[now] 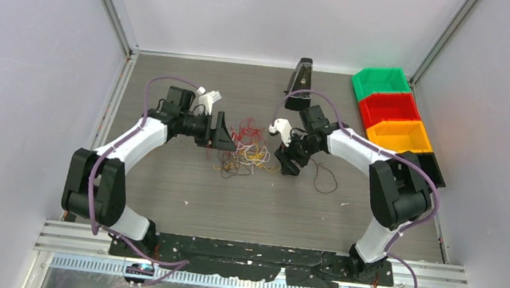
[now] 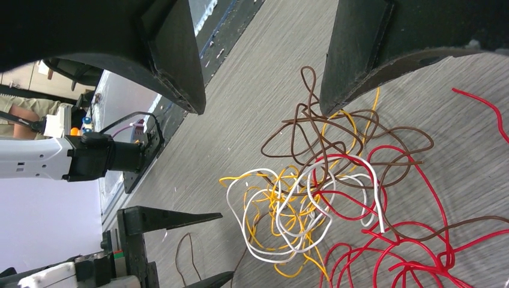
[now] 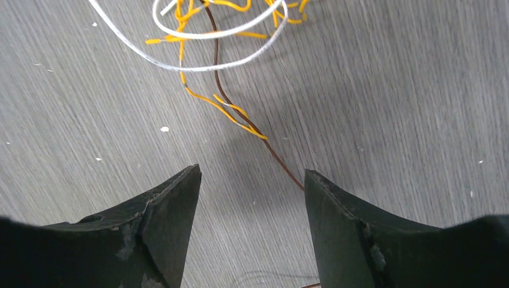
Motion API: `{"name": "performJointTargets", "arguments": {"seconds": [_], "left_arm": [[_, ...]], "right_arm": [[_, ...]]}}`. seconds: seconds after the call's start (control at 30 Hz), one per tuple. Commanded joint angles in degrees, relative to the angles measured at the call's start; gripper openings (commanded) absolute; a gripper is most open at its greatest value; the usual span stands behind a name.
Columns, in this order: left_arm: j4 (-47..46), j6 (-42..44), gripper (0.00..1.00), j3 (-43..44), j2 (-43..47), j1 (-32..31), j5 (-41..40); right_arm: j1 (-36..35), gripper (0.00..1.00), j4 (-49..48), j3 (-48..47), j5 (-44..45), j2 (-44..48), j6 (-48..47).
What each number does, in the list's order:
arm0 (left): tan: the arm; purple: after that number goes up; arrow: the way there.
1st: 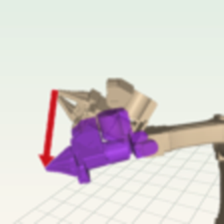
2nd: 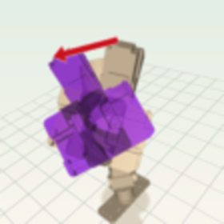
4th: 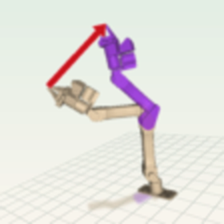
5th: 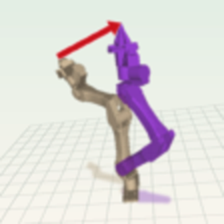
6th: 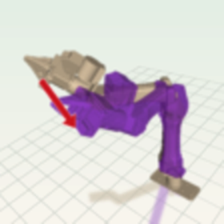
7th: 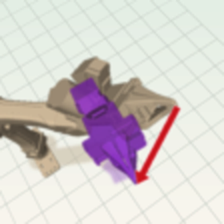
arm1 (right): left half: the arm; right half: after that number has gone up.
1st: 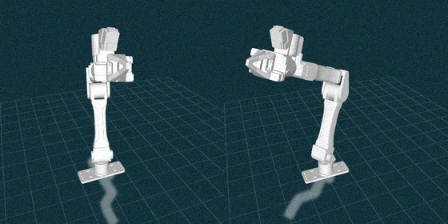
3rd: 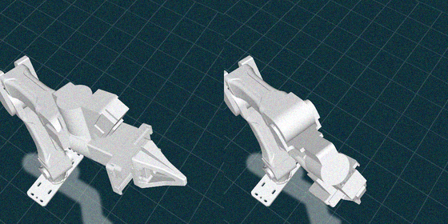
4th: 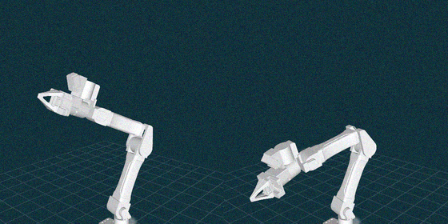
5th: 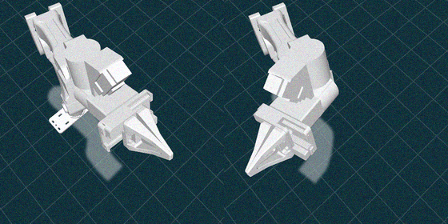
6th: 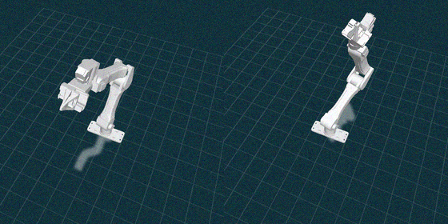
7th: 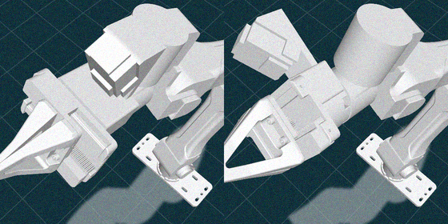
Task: Untangle the cables
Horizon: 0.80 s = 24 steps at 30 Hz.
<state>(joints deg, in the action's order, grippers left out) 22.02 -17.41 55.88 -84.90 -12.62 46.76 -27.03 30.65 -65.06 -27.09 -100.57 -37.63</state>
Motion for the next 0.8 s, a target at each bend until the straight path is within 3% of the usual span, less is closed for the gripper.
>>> {"name": "performJointTargets", "arguments": {"seconds": [0.0,0.23,0.5,0.77], "left_arm": [[-3.1,-2.5,0.67,-1.8,2.4,0.1,2.4],[-7.2,-6.8,0.43,-8.1,6.8,0.2,3.4],[-10.1,-10.4,0.4,-7.0,1.1,0.4,-3.3],[-7.5,-9.4,0.32,-5.2,-3.5,0.4,-3.0]], "right_arm": [[-1.1,0.69,-3.2,-0.9,-4.9,4.8,0.1],[-6.4,0.65,-5.5,-7.3,-7.0,3.2,12.9],[-8.0,0.63,-9.3,-11.4,-3.7,-1.3,20.5],[-8.3,0.65,-10.4,-15.8,-1.7,-5.4,25.6]]}}
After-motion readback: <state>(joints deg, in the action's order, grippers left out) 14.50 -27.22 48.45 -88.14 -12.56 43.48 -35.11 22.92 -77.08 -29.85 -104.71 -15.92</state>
